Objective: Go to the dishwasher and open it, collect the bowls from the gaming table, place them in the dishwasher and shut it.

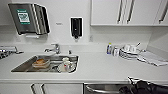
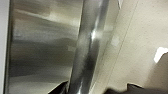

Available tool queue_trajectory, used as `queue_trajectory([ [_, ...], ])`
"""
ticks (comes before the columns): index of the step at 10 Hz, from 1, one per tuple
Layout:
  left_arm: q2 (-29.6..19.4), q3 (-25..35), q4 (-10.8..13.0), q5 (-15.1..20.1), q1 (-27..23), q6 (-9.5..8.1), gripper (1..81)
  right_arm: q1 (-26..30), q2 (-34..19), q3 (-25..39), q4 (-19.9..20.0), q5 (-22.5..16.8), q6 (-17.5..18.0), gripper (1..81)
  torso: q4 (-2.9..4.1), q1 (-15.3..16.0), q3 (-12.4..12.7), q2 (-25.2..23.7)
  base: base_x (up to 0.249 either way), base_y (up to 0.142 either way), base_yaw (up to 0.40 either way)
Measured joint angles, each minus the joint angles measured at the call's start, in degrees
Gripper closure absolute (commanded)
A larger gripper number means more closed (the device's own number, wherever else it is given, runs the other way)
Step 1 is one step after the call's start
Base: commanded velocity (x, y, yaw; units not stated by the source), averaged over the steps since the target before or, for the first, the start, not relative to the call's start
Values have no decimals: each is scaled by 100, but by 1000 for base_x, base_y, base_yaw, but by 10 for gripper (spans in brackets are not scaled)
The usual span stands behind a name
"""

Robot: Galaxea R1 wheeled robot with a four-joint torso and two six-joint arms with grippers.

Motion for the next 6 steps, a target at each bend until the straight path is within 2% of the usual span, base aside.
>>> queue_trajectory([
  [6, 2, -40, 0, -2, -2, 2, 10, -149, 101, -176, -168, 85, 0, 10, 0, 0, 0, 0, 0, 0, 0],
])
